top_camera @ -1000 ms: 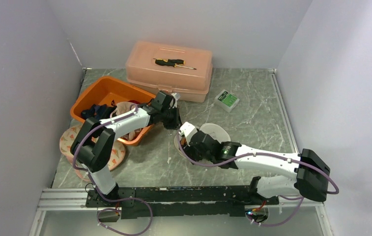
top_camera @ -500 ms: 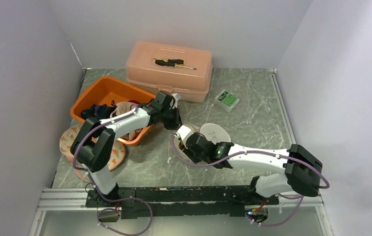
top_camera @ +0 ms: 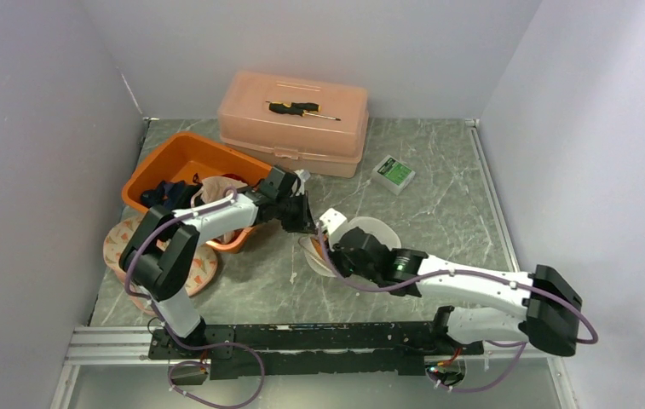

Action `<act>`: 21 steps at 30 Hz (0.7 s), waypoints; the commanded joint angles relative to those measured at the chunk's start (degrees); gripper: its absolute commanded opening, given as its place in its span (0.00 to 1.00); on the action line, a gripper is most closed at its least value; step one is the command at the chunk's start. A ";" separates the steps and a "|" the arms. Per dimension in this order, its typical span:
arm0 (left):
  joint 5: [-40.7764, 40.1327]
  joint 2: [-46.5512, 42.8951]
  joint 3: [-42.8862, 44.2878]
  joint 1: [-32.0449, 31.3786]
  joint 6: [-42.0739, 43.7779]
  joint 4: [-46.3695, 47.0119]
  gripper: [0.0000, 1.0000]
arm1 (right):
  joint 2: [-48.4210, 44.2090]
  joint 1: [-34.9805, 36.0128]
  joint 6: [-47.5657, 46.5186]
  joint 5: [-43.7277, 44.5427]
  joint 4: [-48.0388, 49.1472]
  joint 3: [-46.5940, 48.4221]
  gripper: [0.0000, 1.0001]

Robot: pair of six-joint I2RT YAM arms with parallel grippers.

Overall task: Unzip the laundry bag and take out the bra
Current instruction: Pick up the bra from the laundry bag.

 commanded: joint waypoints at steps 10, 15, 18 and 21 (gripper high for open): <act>-0.27 -7.41 -4.71 0.11 -2.53 7.56 0.03 | -19.31 -13.44 17.47 -16.46 16.51 -11.04 0.00; 0.08 -7.93 -6.10 0.11 -2.54 9.15 0.03 | -23.71 -14.92 21.19 -18.11 19.05 -12.33 0.00; 0.31 -8.04 -7.07 0.07 -2.91 10.08 0.03 | -25.99 -14.95 22.00 -18.00 19.38 -11.60 0.00; 0.17 -8.56 -7.24 0.05 -3.17 10.12 0.03 | -27.25 -15.04 21.99 -18.28 18.62 -10.21 0.00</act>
